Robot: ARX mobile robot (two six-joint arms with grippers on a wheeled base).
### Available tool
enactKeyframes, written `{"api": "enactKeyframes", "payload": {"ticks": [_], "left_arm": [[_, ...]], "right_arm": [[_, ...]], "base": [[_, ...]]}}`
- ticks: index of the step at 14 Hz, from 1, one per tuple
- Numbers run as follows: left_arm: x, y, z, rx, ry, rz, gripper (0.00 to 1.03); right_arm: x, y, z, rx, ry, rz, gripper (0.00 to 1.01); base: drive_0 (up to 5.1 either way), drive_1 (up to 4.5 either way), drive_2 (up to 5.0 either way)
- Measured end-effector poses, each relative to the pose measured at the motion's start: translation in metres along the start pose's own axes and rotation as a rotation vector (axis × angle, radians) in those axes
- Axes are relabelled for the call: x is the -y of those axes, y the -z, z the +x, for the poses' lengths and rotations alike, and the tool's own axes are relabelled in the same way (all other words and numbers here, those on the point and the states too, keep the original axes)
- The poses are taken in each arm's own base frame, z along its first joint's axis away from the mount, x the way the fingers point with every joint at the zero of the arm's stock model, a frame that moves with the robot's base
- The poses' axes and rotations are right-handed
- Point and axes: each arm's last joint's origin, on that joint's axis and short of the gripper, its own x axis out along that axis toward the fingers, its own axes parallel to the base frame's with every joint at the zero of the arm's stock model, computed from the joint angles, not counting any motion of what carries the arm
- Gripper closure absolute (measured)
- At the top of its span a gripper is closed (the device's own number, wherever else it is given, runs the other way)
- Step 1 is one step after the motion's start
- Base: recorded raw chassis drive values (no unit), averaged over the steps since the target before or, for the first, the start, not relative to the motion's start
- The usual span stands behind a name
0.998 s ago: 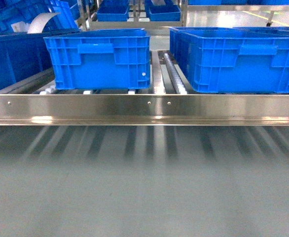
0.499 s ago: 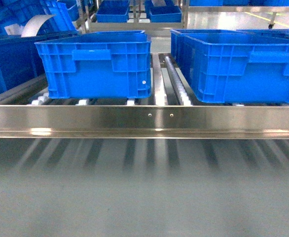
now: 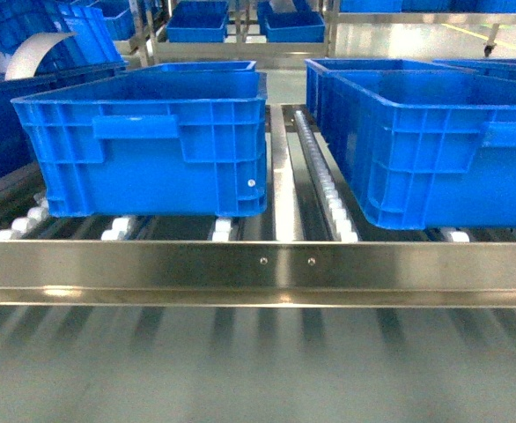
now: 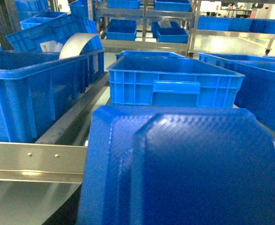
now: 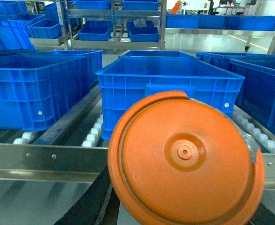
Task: Sort blue parts and orange caps into right shelf containers
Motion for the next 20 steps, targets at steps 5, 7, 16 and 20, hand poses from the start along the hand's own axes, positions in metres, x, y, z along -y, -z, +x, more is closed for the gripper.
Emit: {"api": "enactKeyframes", "payload": {"ticks": [5,7,16,20], "left_arm": [[0.0000,0.0001,0.0000,-0.001,-0.001,0.000,0.60],[0.0000,0.0003,0.0000,-0.003,0.000,0.000,0.60],[0.0000,0.0004,0.0000,-0.004,0.000,0.000,0.60],[0.0000,0.0004,0.0000,-0.004,0.000,0.000,0.60]], "right_arm": [[0.0000,-0.0004,0.0000,0.005,0.000,0.000,0.58],[0.0000,-0.0001,0.0000,0.002,0.000,0.000,0.58],[0.0000,-0.0003,0.0000,0.003,0.000,0.000,0.58],[0.0000,-0.0003,0.0000,0.003,0.000,0.000,0.58]], "base": [[-0.2,4.10,-4.4],[-0.1,4.12,-4.4],[0.0,0.47,-0.5],[0.0,0.00,0.0]]}}
